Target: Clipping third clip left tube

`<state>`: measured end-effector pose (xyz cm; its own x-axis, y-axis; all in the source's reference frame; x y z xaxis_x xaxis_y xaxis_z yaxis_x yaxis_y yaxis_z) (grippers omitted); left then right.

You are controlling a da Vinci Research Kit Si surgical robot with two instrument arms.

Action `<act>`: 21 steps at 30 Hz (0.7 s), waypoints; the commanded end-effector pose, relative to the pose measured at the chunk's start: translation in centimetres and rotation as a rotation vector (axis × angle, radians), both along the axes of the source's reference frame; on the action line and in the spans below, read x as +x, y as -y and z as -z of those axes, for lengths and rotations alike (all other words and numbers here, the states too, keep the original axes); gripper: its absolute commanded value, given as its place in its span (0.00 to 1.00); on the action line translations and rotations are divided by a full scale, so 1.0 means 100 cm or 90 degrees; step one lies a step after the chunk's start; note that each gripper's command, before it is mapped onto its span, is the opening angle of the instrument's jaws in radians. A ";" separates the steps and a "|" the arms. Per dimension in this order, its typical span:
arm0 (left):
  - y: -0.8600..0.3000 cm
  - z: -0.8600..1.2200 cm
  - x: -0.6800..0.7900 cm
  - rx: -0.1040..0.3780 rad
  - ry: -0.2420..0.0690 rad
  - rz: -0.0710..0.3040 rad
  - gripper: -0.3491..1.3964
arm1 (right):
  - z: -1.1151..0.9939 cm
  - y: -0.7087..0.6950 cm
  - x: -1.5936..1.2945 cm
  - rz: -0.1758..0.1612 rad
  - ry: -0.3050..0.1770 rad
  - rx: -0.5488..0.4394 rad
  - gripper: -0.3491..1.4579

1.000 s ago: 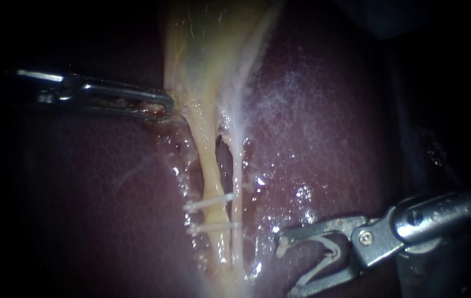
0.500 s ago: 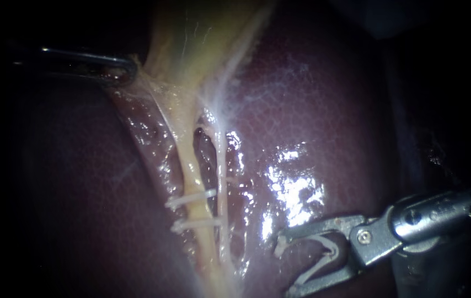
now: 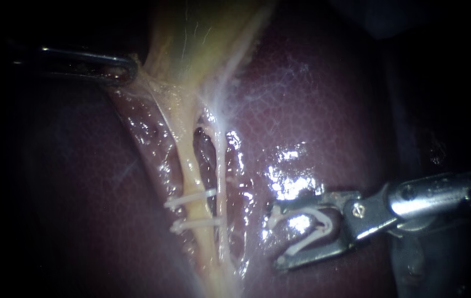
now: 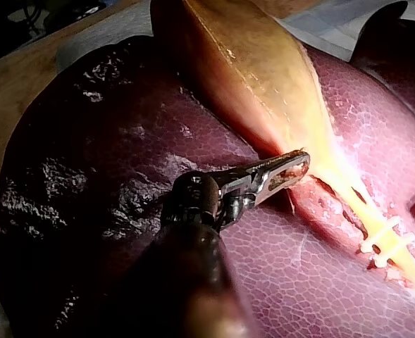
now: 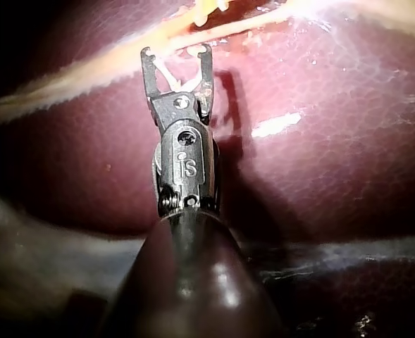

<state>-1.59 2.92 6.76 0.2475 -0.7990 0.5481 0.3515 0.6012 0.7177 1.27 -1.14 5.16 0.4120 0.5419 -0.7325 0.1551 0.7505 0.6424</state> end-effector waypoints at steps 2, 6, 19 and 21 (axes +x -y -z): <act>0.0001 -0.0001 -0.0001 -0.001 -0.001 0.000 0.00 | -0.0001 -0.0007 0.0005 -0.008 0.000 0.011 0.47; 0.0001 -0.0001 -0.0001 -0.002 -0.002 0.002 0.00 | -0.0004 -0.0019 0.0016 -0.022 -0.008 0.022 0.47; 0.0002 -0.0001 -0.0002 -0.001 -0.002 0.001 0.00 | -0.0035 -0.0045 0.0049 -0.062 -0.008 0.080 0.47; 0.0002 -0.0001 -0.0002 -0.002 -0.002 0.001 0.00 | -0.0041 -0.0046 0.0052 -0.066 -0.010 0.100 0.47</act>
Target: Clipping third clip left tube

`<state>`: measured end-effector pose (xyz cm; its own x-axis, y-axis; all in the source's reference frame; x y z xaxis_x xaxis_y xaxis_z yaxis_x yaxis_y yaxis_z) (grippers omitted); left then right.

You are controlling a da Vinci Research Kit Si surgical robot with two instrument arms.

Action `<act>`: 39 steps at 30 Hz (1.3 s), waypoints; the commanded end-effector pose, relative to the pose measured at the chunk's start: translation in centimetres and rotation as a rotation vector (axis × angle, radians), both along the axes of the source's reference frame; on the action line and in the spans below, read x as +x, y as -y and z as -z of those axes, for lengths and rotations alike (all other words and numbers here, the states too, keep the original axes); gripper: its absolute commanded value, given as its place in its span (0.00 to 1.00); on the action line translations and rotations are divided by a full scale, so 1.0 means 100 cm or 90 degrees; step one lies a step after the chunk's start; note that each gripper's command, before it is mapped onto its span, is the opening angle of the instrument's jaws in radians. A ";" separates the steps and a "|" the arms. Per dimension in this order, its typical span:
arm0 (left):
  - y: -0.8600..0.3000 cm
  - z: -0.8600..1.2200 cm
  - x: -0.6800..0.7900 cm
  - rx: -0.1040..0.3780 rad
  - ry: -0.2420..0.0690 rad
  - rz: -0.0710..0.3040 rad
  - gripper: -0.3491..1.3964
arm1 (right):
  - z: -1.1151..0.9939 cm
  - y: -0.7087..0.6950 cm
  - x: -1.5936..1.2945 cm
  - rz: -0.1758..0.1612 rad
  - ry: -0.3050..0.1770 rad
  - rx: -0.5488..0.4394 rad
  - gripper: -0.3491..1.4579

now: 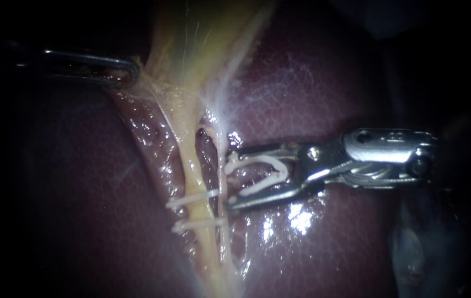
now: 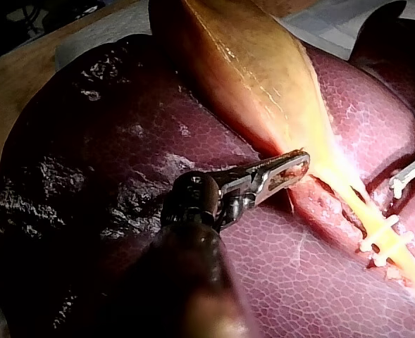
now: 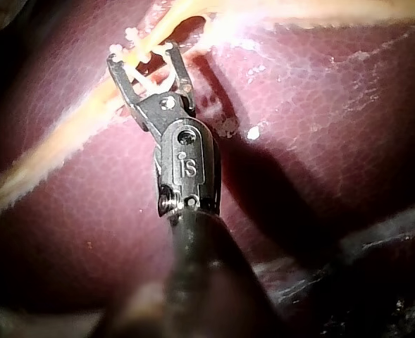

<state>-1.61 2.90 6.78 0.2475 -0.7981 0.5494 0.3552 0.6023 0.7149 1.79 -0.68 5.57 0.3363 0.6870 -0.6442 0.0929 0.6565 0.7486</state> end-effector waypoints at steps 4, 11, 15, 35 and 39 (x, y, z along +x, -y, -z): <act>0.0001 0.0001 0.0000 0.000 0.000 0.000 0.00 | -0.0015 -0.0002 0.0005 -0.006 0.005 0.025 0.47; 0.0002 0.0001 -0.0001 0.001 0.001 -0.001 0.00 | -0.0048 -0.0001 0.0013 -0.009 0.006 0.069 0.47; 0.0002 0.0001 -0.0001 0.000 0.001 -0.001 0.00 | -0.0067 0.0005 0.0019 -0.003 0.008 0.083 0.47; 0.0003 0.0001 -0.0002 0.000 0.000 0.000 0.00 | -0.0087 0.0018 0.0068 -0.009 -0.071 0.172 0.47; 0.0003 0.0001 -0.0002 0.000 0.000 0.000 0.00 | -0.0069 0.0010 0.0076 -0.022 -0.104 0.185 0.47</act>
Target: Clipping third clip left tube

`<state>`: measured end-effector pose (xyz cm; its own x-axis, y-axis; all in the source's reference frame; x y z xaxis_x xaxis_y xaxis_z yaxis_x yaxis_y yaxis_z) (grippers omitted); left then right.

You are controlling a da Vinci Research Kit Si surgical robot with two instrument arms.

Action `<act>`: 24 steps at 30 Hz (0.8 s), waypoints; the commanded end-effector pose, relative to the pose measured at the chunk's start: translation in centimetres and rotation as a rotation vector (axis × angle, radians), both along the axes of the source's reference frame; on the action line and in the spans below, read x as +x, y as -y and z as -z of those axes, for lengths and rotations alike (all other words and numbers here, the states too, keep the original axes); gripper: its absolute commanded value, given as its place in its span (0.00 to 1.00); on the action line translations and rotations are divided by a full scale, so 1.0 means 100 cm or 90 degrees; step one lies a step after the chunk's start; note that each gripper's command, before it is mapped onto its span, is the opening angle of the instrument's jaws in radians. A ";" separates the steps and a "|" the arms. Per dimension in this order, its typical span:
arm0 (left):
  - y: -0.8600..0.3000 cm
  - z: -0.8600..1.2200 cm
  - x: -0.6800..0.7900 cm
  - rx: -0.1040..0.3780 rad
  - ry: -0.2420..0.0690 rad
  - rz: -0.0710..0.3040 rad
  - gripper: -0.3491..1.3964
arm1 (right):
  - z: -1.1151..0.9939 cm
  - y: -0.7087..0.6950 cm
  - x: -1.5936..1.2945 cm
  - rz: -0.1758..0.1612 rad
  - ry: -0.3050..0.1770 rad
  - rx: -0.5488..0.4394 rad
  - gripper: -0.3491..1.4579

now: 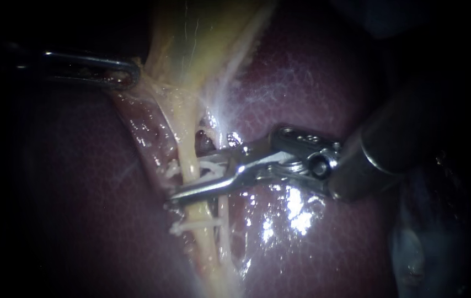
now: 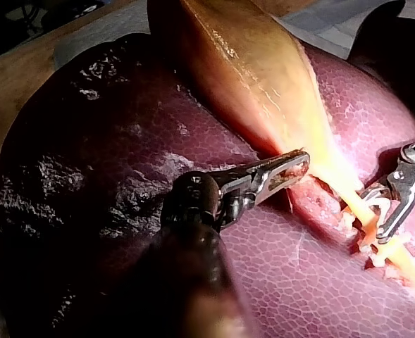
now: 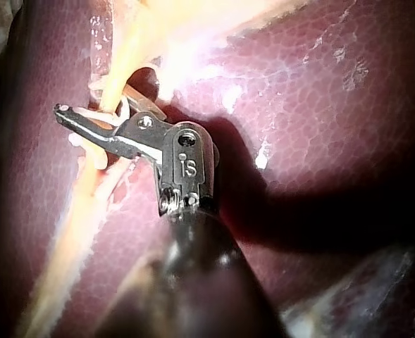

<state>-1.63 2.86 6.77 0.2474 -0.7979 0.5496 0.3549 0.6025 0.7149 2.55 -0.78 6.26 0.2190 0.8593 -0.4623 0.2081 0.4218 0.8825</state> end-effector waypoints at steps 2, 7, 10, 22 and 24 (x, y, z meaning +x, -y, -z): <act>0.0000 0.0000 0.0000 0.000 0.000 0.000 0.00 | 0.0010 -0.0005 0.0002 -0.009 -0.012 0.006 0.47; 0.0001 -0.0001 -0.0001 0.000 0.001 -0.001 0.00 | 0.0035 -0.0022 0.0003 -0.029 -0.041 0.025 0.47; 0.0001 -0.0001 -0.0002 0.000 0.001 -0.001 0.00 | 0.0046 -0.0032 0.0002 -0.038 -0.053 0.034 0.46; 0.0002 -0.0002 -0.0003 0.000 0.001 -0.002 0.00 | 0.0045 -0.0045 -0.0004 -0.038 -0.055 0.042 0.33; 0.0002 -0.0002 -0.0003 0.000 0.001 -0.002 0.00 | 0.0043 -0.0045 -0.0005 -0.038 -0.055 0.042 0.26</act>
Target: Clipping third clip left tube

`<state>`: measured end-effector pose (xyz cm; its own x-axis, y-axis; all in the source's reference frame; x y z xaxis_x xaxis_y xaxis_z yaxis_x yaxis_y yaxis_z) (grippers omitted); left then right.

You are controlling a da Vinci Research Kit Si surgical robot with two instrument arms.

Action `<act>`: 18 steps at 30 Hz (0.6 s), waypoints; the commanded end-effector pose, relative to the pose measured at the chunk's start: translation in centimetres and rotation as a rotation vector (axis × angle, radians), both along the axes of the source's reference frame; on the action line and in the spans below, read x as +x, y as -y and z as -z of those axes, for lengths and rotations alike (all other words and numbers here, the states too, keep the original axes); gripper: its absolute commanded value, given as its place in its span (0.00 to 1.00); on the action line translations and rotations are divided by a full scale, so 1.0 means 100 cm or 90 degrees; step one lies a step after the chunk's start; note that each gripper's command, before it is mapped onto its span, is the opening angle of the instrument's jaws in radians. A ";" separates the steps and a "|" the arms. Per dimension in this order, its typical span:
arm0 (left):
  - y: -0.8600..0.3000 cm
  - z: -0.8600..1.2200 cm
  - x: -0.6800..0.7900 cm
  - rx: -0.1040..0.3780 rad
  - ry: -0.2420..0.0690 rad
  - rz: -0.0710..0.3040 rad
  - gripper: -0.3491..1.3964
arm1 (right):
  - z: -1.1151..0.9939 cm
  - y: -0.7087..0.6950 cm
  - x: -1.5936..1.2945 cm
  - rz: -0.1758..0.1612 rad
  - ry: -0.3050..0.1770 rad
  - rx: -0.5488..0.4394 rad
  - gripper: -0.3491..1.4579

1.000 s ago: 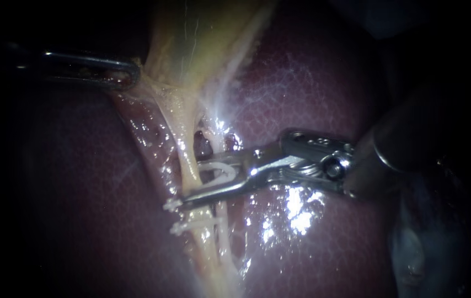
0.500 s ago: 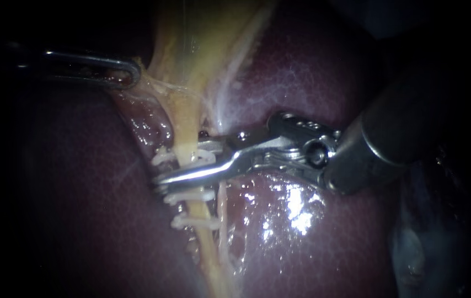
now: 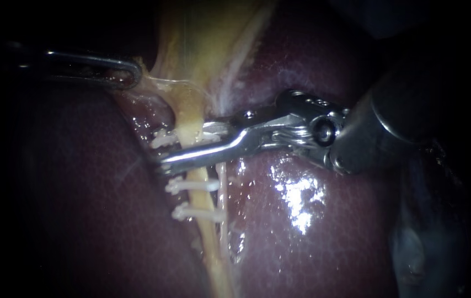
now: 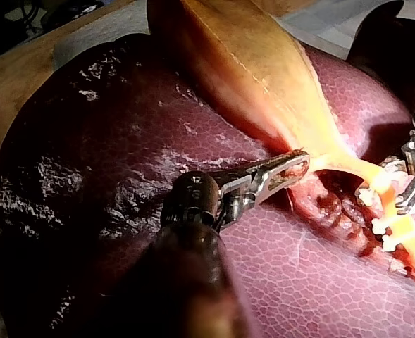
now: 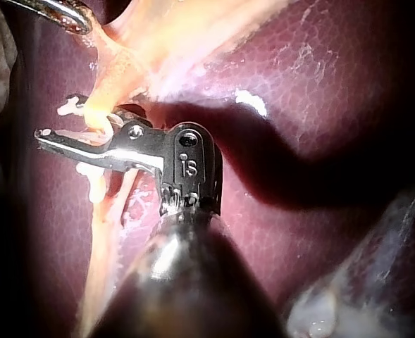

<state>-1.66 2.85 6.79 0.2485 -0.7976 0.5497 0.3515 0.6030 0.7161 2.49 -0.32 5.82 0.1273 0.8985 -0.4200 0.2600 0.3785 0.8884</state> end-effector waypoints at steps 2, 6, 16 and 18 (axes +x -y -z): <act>0.0000 0.0000 0.0000 0.000 0.000 0.000 0.00 | -0.0002 0.0000 -0.0002 0.002 0.001 0.007 0.19; 0.0000 0.0000 0.0000 0.000 0.000 0.000 0.00 | -0.0005 0.0000 -0.0004 0.004 0.002 0.011 0.03; 0.0000 0.0000 0.0000 0.000 0.000 0.000 0.00 | -0.0015 0.0009 -0.0004 0.019 0.042 -0.005 0.00; 0.0000 0.0000 0.0000 0.000 0.000 0.000 0.00 | -0.0015 0.0009 -0.0004 0.019 0.042 -0.005 0.00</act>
